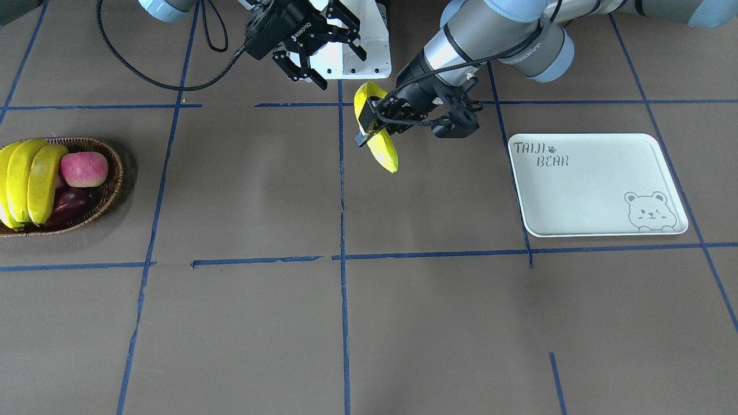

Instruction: Transfer all bananas from basket to plate

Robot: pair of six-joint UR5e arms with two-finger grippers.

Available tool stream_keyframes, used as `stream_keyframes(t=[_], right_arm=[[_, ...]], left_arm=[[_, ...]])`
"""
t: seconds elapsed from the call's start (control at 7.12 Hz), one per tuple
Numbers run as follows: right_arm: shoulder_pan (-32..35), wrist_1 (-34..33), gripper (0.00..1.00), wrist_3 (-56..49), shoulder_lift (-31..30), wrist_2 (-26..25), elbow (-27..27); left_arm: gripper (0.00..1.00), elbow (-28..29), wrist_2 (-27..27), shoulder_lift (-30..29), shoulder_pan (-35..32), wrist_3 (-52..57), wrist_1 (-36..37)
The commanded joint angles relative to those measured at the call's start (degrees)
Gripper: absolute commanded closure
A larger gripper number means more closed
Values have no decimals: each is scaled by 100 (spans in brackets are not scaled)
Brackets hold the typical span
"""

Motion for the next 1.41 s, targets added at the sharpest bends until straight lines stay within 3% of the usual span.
stream_keyframes(t=[0.0,0.42,0.56,1.26], right_arm=[[20,-6,0,-15,-397,20,392],[81,-85,0,-7,-760,-6,447],[151,-94,0,-15,-908,-6,438],[152,-103,0,-15,-980,-155,324]], left_arm=[[100,-125,-20,607,-456,1684,1032],[100,-503,-56,2704,-1492,3925,1026],[100,-373,-3,3207,-1748,4752,1008],[100,892,84,3275,-1838,5595,955]])
